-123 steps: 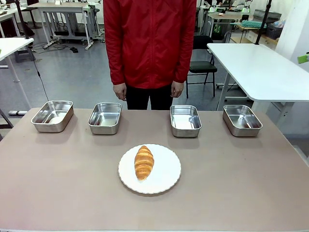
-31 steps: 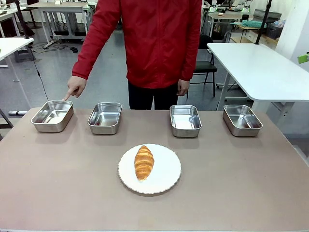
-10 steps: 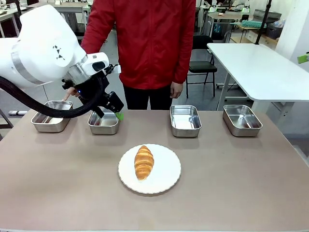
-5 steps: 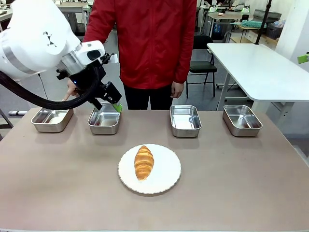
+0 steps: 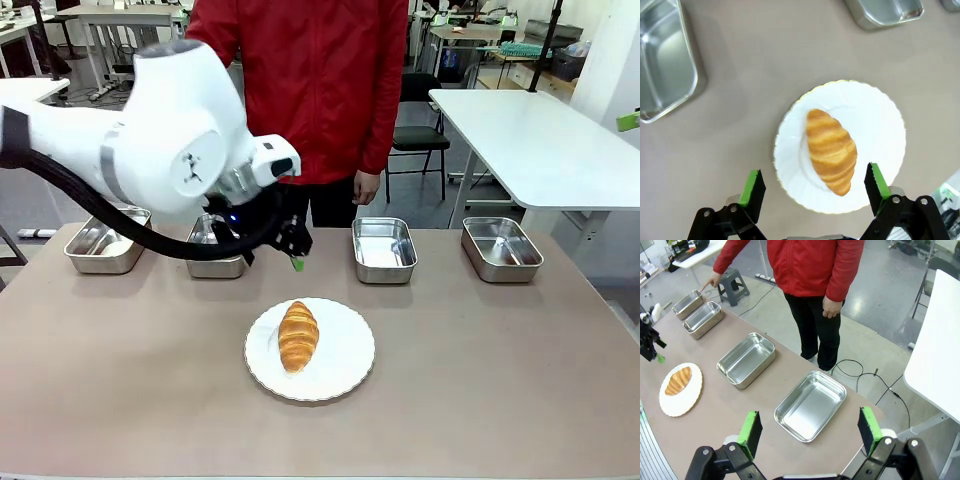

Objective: Place the bread in the container.
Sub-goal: Place the Butter Roll into the Airtight Container indicated by the human.

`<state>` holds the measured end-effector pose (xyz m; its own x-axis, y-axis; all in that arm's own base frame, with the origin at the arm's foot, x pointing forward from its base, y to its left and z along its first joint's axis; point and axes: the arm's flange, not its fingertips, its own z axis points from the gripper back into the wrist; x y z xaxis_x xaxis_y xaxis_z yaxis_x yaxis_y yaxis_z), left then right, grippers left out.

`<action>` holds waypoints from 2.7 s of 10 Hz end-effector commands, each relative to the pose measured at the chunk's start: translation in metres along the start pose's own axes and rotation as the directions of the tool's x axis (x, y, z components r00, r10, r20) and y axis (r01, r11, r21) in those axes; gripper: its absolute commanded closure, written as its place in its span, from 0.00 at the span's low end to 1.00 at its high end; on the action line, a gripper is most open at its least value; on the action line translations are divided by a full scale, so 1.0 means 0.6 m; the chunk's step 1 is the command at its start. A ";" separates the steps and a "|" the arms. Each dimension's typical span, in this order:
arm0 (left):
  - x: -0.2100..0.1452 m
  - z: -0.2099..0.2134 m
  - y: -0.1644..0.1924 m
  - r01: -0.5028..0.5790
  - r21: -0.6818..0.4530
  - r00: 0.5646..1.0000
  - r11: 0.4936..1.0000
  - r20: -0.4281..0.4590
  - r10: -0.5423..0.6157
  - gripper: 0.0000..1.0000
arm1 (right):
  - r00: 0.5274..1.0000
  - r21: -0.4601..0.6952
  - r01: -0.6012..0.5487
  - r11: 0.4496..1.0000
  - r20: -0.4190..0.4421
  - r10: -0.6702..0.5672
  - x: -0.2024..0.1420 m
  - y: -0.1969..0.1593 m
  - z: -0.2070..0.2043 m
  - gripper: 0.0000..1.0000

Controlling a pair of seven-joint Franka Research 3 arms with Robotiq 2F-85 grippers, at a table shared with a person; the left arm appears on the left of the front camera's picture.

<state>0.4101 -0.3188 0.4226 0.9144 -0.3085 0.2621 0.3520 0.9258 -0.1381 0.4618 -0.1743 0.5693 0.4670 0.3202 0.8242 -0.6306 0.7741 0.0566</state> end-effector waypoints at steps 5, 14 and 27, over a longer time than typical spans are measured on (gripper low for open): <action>-0.019 -0.055 -0.061 0.014 0.152 0.971 0.988 -0.239 0.023 0.00 | 1.000 0.003 -0.003 1.000 0.006 0.003 0.002 0.001 0.001 0.00; -0.062 -0.130 -0.081 -0.138 0.117 0.981 0.983 -0.117 0.152 0.00 | 1.000 0.003 -0.003 1.000 0.006 0.003 0.002 0.001 0.001 0.00; -0.054 -0.200 -0.096 -0.160 0.183 0.978 0.970 -0.106 0.181 0.07 | 1.000 0.003 -0.003 1.000 0.006 0.003 0.002 0.001 0.001 0.00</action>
<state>0.3813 -0.3809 0.3101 0.9773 -0.1814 0.1090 0.1856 0.9822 -0.0295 0.4616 -0.1746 0.5693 0.4673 0.3199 0.8242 -0.6301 0.7744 0.0567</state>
